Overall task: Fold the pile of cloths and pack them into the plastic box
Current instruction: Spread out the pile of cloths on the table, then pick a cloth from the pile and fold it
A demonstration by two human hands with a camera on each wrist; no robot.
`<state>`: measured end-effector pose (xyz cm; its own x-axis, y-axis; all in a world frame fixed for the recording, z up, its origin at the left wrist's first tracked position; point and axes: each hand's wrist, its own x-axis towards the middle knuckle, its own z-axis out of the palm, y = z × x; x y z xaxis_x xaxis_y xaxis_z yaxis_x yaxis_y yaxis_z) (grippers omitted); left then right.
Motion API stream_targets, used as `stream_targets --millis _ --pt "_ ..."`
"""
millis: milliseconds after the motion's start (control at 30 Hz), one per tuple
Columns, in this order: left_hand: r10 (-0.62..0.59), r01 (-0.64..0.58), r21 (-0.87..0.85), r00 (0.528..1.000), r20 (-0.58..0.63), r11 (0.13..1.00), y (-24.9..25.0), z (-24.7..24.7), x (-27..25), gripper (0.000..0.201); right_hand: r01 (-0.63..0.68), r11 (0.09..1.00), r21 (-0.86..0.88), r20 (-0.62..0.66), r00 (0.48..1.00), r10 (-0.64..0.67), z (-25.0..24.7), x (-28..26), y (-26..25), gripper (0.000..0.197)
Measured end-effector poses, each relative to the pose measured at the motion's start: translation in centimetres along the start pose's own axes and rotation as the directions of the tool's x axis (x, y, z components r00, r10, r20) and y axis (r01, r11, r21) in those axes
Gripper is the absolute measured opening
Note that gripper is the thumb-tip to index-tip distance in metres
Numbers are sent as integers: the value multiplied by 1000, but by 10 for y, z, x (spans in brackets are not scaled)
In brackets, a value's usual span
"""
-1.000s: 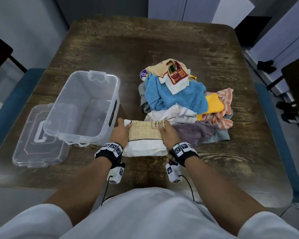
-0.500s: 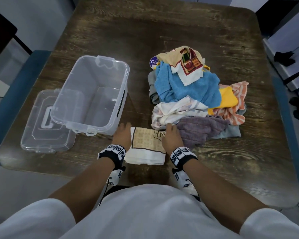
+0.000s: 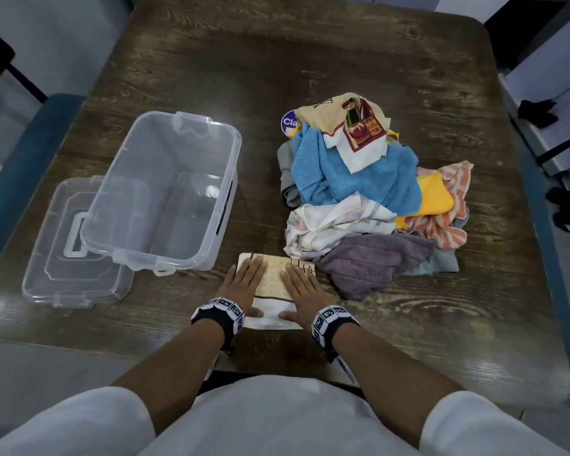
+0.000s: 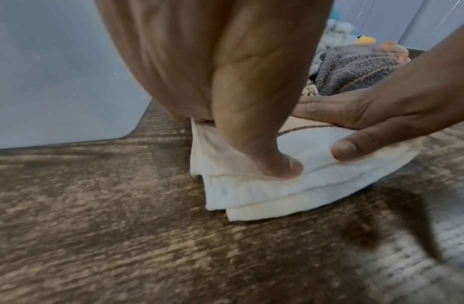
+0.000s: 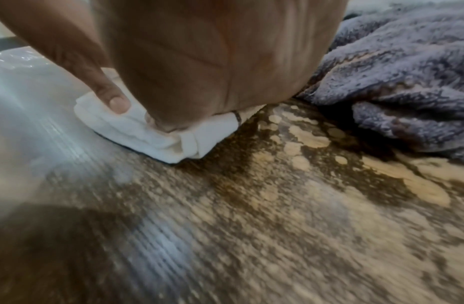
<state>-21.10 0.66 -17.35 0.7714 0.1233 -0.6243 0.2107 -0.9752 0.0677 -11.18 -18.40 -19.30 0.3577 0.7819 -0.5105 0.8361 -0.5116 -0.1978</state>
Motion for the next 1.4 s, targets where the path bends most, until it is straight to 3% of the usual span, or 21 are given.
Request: stream_targets --millis 300,367,433,533,700,900,1000,1100,1167,1333,1400 --pt "-86 82 84 995 51 993 18 -13 2 123 9 996 88 51 999 -14 -18 -6 -3 98" --pt "-99 89 108 991 92 990 26 -30 4 119 41 984 173 61 997 -52 -38 -11 0 85" --pt "-102 95 70 990 99 993 35 -54 11 101 55 963 265 47 996 -70 -62 -14 8 53" --pt "-98 102 -82 994 54 991 43 -86 26 69 -63 890 451 -93 989 117 -90 -20 31 31" --pt "-36 69 -185 984 177 980 47 -90 47 69 -154 855 495 -241 921 305 -125 -21 67 21" --pt "-71 111 -206 979 193 972 47 -77 54 86 -242 828 507 -436 756 488 -178 3 101 21" --pt "-61 111 -219 973 221 969 46 -79 57 90 -308 841 444 -514 682 521 -201 21 115 41" --pt "-67 109 -191 975 214 975 45 -79 59 86 -415 853 317 -516 679 522 -217 43 131 74" --pt "-87 118 -172 980 181 978 48 -76 59 84 -459 859 225 -508 697 505 -222 57 140 84" --pt "-93 95 73 995 -34 993 59 -73 54 107 -487 858 160 -519 698 493 -225 78 156 76" --pt "-95 94 59 996 2 994 54 -69 52 117 -491 859 142 -538 690 483 -223 80 160 67"
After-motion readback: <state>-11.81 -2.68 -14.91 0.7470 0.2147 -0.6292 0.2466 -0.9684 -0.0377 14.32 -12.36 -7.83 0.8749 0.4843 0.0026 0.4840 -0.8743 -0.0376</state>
